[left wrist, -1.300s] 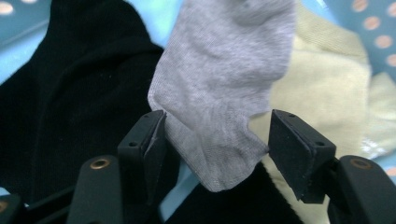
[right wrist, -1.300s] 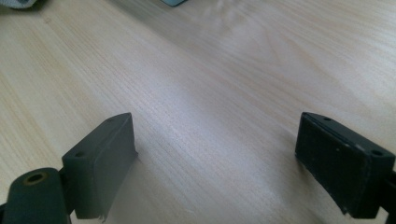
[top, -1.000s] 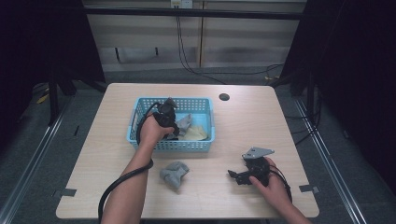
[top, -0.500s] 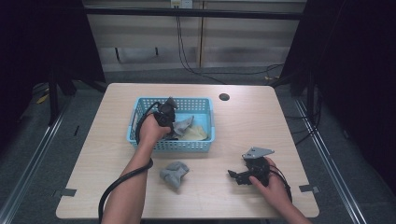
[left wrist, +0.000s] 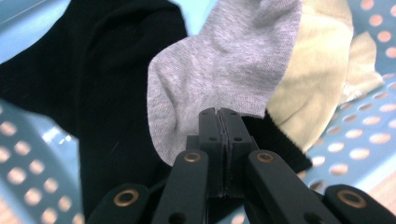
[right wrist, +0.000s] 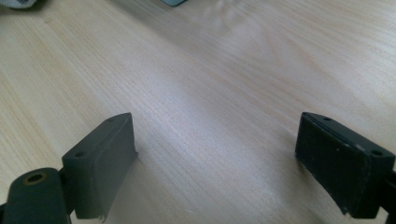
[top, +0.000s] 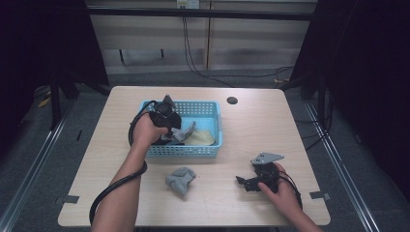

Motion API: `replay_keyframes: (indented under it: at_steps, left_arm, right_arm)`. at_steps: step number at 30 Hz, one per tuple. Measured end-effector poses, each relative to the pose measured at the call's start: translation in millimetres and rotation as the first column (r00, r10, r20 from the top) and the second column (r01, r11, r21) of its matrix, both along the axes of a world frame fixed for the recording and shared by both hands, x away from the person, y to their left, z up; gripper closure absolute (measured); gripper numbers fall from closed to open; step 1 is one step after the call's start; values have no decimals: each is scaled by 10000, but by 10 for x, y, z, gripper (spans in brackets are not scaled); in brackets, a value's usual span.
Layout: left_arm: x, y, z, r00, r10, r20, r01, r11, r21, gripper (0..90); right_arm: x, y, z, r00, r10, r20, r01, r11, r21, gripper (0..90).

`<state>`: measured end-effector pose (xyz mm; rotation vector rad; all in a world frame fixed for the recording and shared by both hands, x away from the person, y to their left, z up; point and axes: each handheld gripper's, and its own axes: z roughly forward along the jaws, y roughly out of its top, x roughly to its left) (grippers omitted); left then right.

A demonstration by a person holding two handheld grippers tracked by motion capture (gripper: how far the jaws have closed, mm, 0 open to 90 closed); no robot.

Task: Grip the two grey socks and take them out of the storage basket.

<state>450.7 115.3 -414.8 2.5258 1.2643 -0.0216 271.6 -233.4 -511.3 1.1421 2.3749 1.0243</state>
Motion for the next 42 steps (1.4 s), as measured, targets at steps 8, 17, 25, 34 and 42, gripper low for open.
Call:
replay_keyframes:
  at_steps: [8, 17, 25, 34, 42]
  left_arm:
    - [-25, 120, 9, 9986, 366, 384, -357, 9991, -249, 701]
    - [49, -37, -319, 9988, 416, 273, -411, 9990, -185, 273]
    - [81, -79, -479, 9976, 624, -284, -624, 9980, 32, 420]
    - [70, -173, -446, 9960, 274, -851, -255, 9994, 235, 812]
    - [66, -190, -242, 9971, 85, -759, -93, 9999, -103, 841]
  right_arm:
    - [-1, 0, 0, 10000, -12, -5, 12, 10000, 16, 115]
    - [1, 0, -1, 10000, 12, 1, -12, 10000, 12, 115]
    - [0, 0, 0, 10000, 4, 5, -4, 10000, 2, 116]
    - [0, 0, 0, 10000, 4, 5, -4, 10000, 4, 115]
    - [1, 0, 0, 10000, 17, -5, -17, 10000, 18, 115]
